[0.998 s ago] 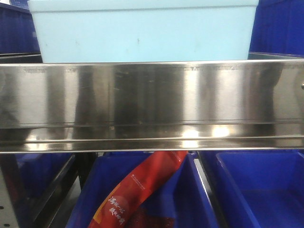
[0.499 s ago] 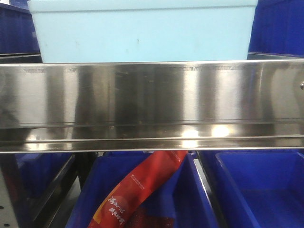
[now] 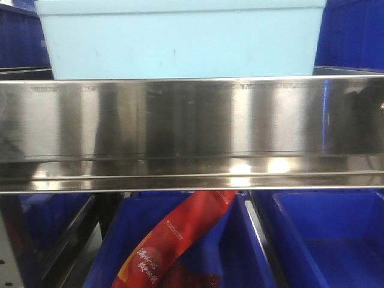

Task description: Move two blue bins to right shelf middle

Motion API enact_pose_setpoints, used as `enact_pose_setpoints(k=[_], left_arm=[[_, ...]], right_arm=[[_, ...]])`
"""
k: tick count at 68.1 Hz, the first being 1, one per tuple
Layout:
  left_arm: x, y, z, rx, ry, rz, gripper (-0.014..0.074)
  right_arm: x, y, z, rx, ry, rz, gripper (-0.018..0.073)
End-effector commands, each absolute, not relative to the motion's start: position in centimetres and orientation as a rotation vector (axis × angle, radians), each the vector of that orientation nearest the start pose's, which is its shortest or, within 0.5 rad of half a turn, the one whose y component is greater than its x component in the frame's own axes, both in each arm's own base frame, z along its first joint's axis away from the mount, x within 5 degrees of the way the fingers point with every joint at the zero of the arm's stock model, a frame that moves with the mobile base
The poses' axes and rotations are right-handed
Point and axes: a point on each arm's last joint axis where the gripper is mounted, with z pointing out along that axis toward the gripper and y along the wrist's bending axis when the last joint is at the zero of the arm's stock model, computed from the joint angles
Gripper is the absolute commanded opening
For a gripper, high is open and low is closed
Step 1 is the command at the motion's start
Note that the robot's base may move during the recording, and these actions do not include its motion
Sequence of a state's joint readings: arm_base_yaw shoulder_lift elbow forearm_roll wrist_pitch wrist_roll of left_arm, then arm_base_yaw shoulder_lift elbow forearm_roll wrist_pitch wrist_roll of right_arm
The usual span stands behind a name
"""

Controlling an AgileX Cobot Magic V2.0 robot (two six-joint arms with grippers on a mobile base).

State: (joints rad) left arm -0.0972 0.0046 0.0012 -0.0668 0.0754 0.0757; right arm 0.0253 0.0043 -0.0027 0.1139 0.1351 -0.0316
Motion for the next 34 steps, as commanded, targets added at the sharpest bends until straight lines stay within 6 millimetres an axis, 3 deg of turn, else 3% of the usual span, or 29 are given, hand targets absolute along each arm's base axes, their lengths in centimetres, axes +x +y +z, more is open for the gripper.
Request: enact_pose_setpoints(k=[1,34], left_arm=[[5.62,-0.57,20.81,0.080,1.538,-0.074,-0.0111],[5.62,-0.57,20.81,0.080,1.538,-0.074,-0.0111]], right_arm=[[5.64,0.24,20.25,0.038,1.601,0.089,-0.0162],[5.64,0.21,20.44,0.040,1.580,0.087,-0.0162]])
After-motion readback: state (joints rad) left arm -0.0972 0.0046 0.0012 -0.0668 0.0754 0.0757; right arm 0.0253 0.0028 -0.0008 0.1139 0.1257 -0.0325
